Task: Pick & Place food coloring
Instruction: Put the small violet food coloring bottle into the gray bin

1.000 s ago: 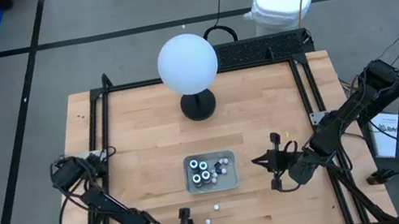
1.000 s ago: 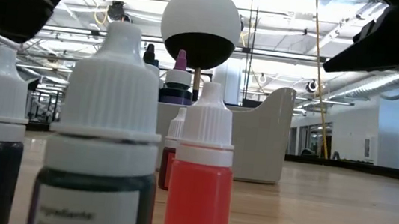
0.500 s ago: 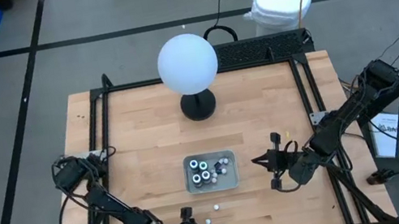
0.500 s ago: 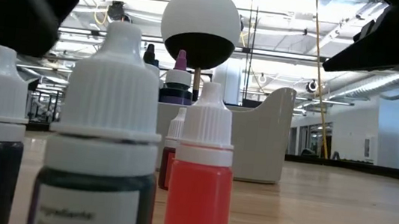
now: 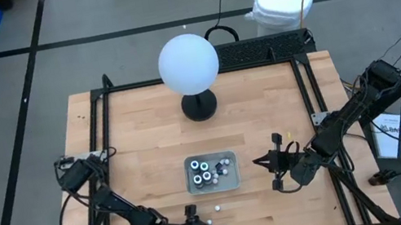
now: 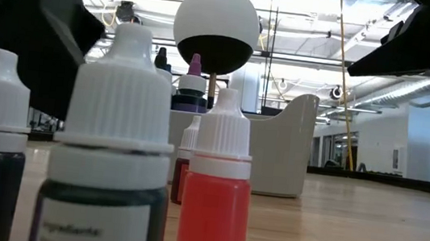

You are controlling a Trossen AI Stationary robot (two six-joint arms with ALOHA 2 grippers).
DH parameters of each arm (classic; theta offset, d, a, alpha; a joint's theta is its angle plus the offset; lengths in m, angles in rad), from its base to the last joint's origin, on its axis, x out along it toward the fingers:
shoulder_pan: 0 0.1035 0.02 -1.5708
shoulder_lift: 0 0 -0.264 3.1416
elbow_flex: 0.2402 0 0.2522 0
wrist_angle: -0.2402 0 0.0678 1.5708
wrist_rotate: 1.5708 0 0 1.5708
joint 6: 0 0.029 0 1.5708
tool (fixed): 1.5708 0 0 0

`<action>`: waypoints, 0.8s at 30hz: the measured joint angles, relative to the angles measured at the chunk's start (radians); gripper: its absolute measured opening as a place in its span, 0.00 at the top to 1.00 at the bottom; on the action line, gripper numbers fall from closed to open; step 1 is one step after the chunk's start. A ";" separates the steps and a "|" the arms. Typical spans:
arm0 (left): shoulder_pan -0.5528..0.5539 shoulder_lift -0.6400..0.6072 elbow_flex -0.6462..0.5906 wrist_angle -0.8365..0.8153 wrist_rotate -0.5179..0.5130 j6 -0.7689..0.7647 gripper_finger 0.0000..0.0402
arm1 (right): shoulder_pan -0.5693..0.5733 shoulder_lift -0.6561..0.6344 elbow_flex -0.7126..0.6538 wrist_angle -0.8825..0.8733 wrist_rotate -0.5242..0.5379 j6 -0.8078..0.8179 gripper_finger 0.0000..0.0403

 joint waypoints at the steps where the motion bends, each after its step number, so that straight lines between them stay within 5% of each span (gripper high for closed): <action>1: 0.005 0.000 0.000 -0.009 0.000 -0.010 0.43 | 0.000 0.000 0.000 0.000 0.000 0.000 1.00; 15: 0.017 0.000 0.000 -0.039 0.047 -0.045 0.43 | 0.000 0.000 0.000 0.000 0.000 0.000 1.00; 24: 0.017 0.000 0.000 -0.040 0.066 -0.045 0.69 | 0.000 0.000 0.000 0.000 0.000 0.000 1.00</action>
